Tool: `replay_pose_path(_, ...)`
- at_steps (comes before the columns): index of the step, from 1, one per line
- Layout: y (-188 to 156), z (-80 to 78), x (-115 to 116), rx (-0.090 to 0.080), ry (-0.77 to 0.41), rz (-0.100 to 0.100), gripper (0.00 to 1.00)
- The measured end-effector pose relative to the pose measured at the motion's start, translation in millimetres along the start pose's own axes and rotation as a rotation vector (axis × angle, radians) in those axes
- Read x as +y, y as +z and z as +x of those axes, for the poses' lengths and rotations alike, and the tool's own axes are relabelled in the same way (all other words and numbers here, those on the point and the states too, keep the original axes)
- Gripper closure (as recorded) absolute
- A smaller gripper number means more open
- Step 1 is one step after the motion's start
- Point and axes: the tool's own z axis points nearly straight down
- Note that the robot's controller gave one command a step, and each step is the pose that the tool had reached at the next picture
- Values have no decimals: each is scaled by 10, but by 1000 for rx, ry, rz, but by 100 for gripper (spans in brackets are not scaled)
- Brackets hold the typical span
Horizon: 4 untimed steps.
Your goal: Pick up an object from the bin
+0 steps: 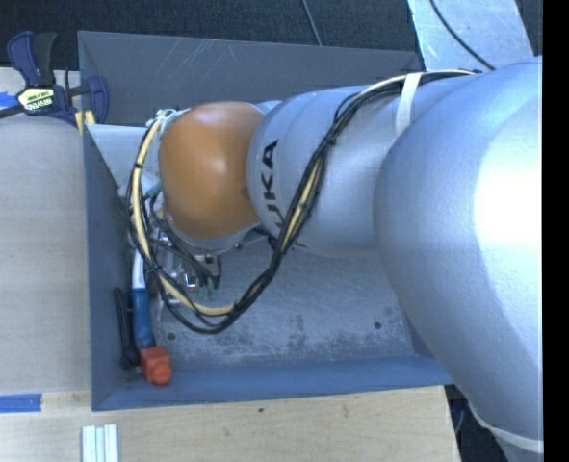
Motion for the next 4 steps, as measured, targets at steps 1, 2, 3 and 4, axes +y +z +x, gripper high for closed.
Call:
replay_pose_path(1, -46, -25, -8, -8, 4, -2, 0)
replay_pose_path(2, 648, -312, -480, -6, 191, -2, 0)
replay_pose_path(3, 641, -664, -261, -9, -479, 1, 0)
replay_pose_path(4, 642, -128, -99, -10, -218, -2, 0)
